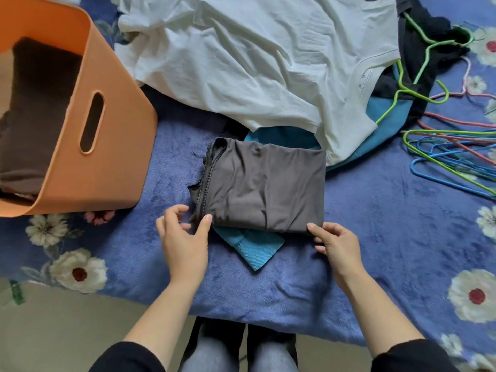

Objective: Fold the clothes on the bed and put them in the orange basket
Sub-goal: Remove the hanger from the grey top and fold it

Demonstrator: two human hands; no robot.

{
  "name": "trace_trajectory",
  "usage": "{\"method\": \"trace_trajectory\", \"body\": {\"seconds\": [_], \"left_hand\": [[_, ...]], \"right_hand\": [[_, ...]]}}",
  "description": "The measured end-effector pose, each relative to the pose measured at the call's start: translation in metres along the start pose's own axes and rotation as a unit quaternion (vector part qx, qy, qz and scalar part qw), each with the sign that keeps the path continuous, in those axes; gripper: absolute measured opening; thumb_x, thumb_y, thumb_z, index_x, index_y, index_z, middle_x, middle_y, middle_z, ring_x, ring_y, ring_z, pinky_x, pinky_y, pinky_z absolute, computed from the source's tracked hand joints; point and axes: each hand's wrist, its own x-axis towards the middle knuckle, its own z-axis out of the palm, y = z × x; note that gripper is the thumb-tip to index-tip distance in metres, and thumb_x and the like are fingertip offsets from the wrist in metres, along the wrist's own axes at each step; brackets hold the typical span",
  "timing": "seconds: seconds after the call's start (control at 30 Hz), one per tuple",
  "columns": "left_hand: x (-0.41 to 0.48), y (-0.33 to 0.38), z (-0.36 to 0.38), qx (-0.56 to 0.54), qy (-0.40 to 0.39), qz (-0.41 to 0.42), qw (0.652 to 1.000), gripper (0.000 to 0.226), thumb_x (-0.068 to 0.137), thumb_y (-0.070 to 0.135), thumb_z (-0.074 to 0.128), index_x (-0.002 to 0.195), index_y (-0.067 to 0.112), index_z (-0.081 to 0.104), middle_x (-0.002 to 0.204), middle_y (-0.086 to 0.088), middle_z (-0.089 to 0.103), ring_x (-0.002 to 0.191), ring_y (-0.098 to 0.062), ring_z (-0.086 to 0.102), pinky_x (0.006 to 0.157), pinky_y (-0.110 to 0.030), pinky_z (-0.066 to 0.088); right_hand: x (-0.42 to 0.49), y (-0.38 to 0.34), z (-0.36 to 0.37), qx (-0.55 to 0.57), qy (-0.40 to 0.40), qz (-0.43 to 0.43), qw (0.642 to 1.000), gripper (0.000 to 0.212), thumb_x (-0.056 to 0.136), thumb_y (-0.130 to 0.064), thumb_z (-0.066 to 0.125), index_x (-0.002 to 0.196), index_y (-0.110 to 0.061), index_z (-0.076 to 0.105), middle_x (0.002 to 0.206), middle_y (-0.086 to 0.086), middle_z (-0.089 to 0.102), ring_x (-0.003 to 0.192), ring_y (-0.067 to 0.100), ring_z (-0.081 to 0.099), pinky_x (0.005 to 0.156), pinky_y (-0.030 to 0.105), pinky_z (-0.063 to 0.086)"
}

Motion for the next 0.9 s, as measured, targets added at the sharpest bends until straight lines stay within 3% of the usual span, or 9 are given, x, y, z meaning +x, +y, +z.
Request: {"method": "trace_trajectory", "body": {"seconds": [0.1,0.2,0.3,0.37,0.43,0.57,0.63,0.77,0.9], "left_hand": [[-0.002,0.004,0.008,-0.009,-0.011,-0.025,1.0,0.024,0.083,0.027,0.074,0.101,0.017,0.06,0.102,-0.002,0.061,0.073,-0.006,0.058,0.085,-0.033,0.048],[0.001,0.005,0.012,0.001,-0.014,-0.072,0.997,0.023,0.084,0.026,0.072,0.1,0.01,0.066,0.091,-0.002,0.067,0.072,-0.009,0.059,0.079,-0.027,0.044],[0.005,0.005,0.01,0.019,-0.026,-0.063,0.997,0.015,0.085,0.025,0.071,0.087,0.01,0.069,0.08,-0.002,0.067,0.077,-0.018,0.06,0.076,-0.028,0.043],[0.009,0.003,0.007,0.012,-0.039,-0.039,0.998,0.012,0.087,0.024,0.069,0.084,0.013,0.066,0.077,0.001,0.066,0.075,-0.016,0.058,0.076,-0.029,0.044],[0.011,0.003,0.002,-0.043,-0.051,-0.024,0.997,0.01,0.091,0.02,0.064,0.086,0.013,0.061,0.074,0.006,0.06,0.069,-0.008,0.054,0.072,-0.026,0.043],[0.021,0.002,-0.01,-0.2,-0.091,-0.077,0.973,0.016,0.099,0.015,0.051,0.084,0.021,0.048,0.062,0.009,0.051,0.056,-0.002,0.045,0.045,-0.014,0.033],[0.029,-0.003,-0.016,-0.2,-0.101,-0.072,0.972,0.02,0.1,0.014,0.049,0.083,0.022,0.044,0.066,0.003,0.046,0.054,-0.004,0.042,0.04,-0.014,0.031],[0.032,-0.021,-0.018,-0.134,-0.117,-0.048,0.983,0.022,0.1,0.013,0.048,0.081,0.022,0.042,0.066,-0.003,0.043,0.055,-0.009,0.042,0.046,-0.016,0.047],[0.052,-0.032,-0.041,-0.109,-0.041,-0.044,0.992,0.025,0.101,0.013,0.045,0.079,0.024,0.042,0.063,-0.003,0.041,0.052,-0.005,0.039,0.046,-0.015,0.05]], "right_hand": [[0.0,0.005,0.003,0.041,0.056,-0.01,0.998,0.015,0.082,-0.01,0.074,0.089,-0.007,0.06,0.073,0.002,0.059,0.062,0.012,0.054,0.05,0.013,0.046],[-0.002,0.01,0.008,0.042,0.051,-0.001,0.998,0.011,0.083,-0.007,0.073,0.086,-0.007,0.062,0.072,0.002,0.06,0.063,0.012,0.054,0.049,0.011,0.046],[-0.003,0.013,0.009,0.023,0.058,-0.008,0.998,0.012,0.083,-0.008,0.072,0.093,-0.005,0.066,0.076,0.003,0.063,0.068,0.013,0.058,0.053,0.011,0.049],[-0.003,0.012,0.005,0.012,0.058,-0.021,0.998,0.01,0.085,-0.011,0.071,0.093,-0.007,0.067,0.082,0.005,0.065,0.074,0.015,0.06,0.057,0.015,0.049],[-0.003,0.007,0.002,0.002,0.042,-0.029,0.999,0.002,0.089,-0.013,0.067,0.089,-0.013,0.066,0.085,0.003,0.065,0.077,0.014,0.061,0.063,0.019,0.047],[-0.001,0.0,-0.007,0.008,-0.014,-0.026,1.0,0.007,0.094,-0.017,0.06,0.088,-0.017,0.062,0.086,-0.004,0.062,0.079,0.007,0.056,0.069,0.024,0.041],[0.002,-0.001,-0.013,0.029,-0.021,-0.025,0.999,0.009,0.095,-0.016,0.059,0.086,-0.018,0.061,0.086,-0.003,0.061,0.079,0.008,0.055,0.071,0.025,0.04],[0.003,0.009,-0.013,0.022,-0.008,-0.003,1.0,0.016,0.095,-0.007,0.057,0.081,-0.015,0.058,0.08,-0.001,0.057,0.076,0.009,0.052,0.069,0.022,0.042],[0.01,0.014,-0.019,0.044,0.048,0.004,0.998,0.021,0.098,-0.006,0.05,0.08,-0.016,0.052,0.083,0.003,0.056,0.076,0.013,0.059,0.065,0.023,0.052]]}}
